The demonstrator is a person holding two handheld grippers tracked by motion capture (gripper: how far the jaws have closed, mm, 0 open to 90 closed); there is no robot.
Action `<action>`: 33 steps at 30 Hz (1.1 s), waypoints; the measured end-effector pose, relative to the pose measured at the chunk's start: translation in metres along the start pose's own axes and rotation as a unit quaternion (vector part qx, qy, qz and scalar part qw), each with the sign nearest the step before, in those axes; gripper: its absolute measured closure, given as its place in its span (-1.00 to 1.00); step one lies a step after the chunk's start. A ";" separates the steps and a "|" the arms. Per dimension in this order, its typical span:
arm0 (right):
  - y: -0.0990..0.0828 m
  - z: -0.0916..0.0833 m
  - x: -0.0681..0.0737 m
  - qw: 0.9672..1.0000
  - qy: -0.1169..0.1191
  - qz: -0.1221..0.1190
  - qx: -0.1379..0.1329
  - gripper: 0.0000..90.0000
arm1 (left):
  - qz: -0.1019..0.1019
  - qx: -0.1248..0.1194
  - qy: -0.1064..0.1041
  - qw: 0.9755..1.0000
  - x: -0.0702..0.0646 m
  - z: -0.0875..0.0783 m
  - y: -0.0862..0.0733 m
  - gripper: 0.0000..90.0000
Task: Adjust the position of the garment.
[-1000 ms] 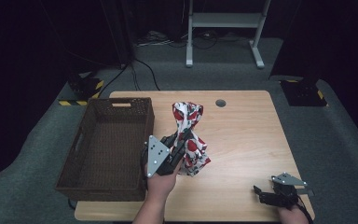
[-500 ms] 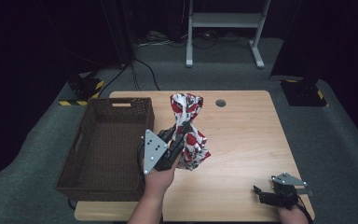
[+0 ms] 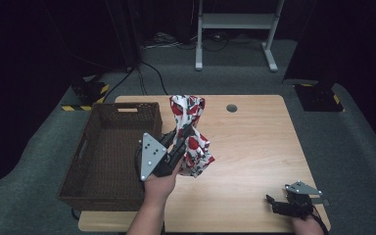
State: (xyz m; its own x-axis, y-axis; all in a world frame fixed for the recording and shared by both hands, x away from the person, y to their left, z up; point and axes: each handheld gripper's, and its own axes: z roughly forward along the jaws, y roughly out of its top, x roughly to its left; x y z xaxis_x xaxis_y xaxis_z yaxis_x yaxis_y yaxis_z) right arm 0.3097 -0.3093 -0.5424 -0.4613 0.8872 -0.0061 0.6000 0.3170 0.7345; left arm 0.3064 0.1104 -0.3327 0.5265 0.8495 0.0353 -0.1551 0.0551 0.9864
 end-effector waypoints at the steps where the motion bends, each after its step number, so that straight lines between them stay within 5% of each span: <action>1: 0.000 0.000 0.000 1.000 0.000 0.000 0.000 -0.71 | 0.001 0.000 0.001 1.000 0.002 -0.001 0.001 0.81; 13: 0.000 0.000 0.000 1.000 0.000 -0.001 0.000 -0.71 | 0.006 -0.004 0.021 1.000 0.021 -0.016 0.013 0.81; 33: 0.000 0.000 0.000 1.000 -0.001 -0.001 0.000 -0.72 | 0.024 -0.010 0.071 0.997 0.070 -0.062 0.029 0.81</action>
State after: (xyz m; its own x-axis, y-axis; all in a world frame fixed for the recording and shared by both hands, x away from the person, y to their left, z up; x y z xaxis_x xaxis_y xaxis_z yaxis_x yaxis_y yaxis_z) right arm 0.3097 -0.3091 -0.5425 -0.4613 0.8872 -0.0076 0.5999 0.3182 0.7341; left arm 0.2865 0.2041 -0.3118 0.3938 0.9174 0.0575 -0.1942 0.0219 0.9807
